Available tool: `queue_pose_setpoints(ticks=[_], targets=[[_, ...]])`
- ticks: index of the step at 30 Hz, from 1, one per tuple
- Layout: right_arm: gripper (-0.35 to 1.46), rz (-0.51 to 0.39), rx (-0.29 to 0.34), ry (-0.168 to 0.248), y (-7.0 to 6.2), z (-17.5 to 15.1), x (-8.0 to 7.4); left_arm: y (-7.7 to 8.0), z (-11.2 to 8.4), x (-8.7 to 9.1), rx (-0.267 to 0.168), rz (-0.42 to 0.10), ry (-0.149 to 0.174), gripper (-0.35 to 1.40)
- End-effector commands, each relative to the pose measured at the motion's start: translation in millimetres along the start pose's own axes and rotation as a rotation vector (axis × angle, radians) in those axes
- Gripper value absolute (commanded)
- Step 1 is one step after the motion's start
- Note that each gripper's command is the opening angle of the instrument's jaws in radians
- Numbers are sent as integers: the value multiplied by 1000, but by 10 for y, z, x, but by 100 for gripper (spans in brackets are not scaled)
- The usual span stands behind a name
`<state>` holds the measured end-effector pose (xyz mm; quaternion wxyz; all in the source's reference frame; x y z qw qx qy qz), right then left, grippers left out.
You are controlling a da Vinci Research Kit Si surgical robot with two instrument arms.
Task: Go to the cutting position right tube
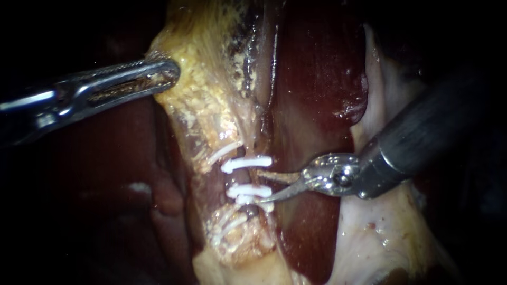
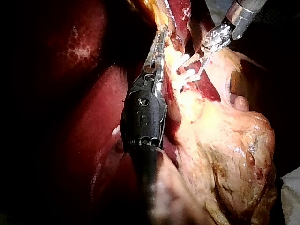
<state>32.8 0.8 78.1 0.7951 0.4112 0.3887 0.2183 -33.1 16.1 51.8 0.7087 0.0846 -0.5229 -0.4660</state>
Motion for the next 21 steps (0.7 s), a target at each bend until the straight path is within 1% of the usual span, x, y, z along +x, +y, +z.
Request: queue_pose_setpoints(ticks=[1,4,8,12,14,19,21], targets=[[119,-1,5,4,1,2,1,0,0,0,0,0,0,-35],[119,-3,12,17,4,6,5,1,-1,0,0,0,0,-35],[119,-8,21,16,8,11,10,1,-1,0,-1,0,0,-35],[119,-6,56,28,7,14,13,1,-1,0,-1,0,0,-35],[119,-4,71,26,7,14,13,1,-1,0,-2,0,0,-35],[110,-17,102,15,6,15,14,2,-1,1,-3,0,0,-35],[109,-19,109,22,6,18,16,2,-1,1,-3,0,0,-35]])
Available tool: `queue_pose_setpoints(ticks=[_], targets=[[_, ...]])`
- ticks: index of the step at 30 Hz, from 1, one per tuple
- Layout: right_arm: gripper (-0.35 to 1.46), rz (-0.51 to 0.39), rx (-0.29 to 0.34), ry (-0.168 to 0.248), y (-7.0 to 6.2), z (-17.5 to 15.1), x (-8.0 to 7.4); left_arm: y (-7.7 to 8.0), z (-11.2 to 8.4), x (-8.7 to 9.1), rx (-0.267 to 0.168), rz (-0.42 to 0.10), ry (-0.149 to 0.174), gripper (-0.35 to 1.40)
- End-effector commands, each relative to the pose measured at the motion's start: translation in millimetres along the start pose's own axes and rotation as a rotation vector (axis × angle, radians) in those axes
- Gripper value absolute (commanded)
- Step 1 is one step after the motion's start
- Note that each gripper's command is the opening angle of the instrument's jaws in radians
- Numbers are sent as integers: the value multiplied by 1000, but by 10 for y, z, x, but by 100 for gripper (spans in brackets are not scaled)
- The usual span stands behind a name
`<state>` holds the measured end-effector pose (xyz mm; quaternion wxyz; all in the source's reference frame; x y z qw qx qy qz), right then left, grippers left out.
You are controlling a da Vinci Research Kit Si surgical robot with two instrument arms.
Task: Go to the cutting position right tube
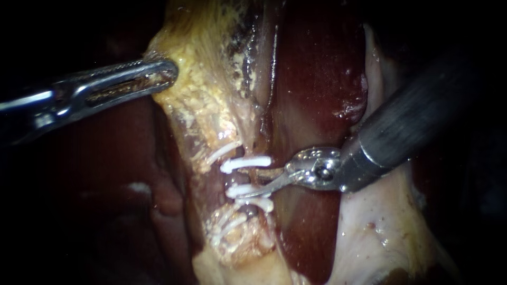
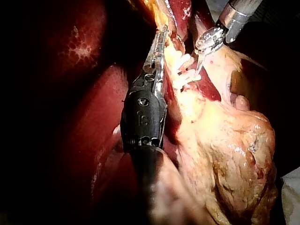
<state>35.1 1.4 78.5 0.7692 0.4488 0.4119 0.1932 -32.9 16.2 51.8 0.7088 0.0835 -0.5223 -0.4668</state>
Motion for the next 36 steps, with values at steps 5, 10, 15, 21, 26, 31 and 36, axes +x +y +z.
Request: queue_pose_setpoints(ticks=[5,10,15,21,26,31,36], targets=[[107,2,11,19,2,7,7,3,2,3,-1,1,0,-35],[99,8,26,28,4,13,12,4,3,4,-1,1,-1,-35],[92,12,27,27,7,17,15,4,3,4,-2,1,-1,-35],[80,15,32,28,10,19,16,5,4,4,-3,1,-1,-35],[77,14,34,26,11,19,16,5,4,4,-3,1,-1,-35],[77,13,36,25,9,18,16,6,4,5,-4,1,-1,-35],[75,12,37,25,9,18,16,6,5,5,-5,1,-1,-35]])
